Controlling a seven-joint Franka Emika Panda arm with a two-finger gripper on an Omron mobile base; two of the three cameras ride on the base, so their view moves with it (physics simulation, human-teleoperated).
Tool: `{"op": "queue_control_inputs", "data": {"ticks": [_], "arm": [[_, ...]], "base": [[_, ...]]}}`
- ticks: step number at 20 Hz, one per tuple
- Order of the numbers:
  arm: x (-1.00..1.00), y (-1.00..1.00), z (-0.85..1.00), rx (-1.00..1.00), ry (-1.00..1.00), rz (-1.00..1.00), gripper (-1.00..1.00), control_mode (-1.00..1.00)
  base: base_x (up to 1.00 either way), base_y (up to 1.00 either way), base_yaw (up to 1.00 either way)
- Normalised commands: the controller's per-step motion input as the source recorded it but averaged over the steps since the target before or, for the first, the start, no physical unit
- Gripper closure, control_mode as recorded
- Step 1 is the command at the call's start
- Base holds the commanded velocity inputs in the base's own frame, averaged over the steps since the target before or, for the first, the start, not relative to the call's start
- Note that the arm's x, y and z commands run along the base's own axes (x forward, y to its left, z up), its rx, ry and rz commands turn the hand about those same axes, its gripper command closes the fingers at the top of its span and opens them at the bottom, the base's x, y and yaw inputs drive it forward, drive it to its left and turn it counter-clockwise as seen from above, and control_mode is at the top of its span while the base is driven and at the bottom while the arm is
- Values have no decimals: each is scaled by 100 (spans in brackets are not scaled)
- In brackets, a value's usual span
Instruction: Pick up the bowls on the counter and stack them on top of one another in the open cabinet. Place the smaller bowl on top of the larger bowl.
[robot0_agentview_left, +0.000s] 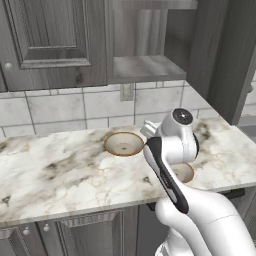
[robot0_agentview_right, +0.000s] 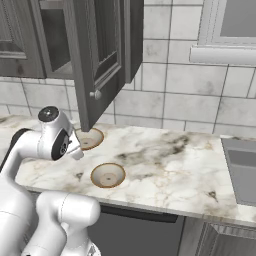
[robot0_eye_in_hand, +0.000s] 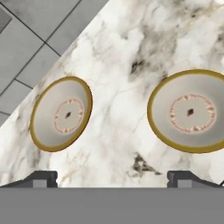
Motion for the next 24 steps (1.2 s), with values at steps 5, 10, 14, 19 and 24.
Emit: {"op": "queue_control_inputs", "data": {"ticks": [5,10,14,19,24], "arm": [[9,0,-14,12,1,0,-100,-100],[14,4,-12,11,1,0,-100,-100],[15,7,-11,6,0,-2,-100,-100],[15,8,-12,4,0,-2,-100,-100],[16,7,-11,3,-1,-3,-100,-100]], "base": [[0,0,0],[0,0,0],[0,0,0],[0,0,0],[0,0,0]]}}
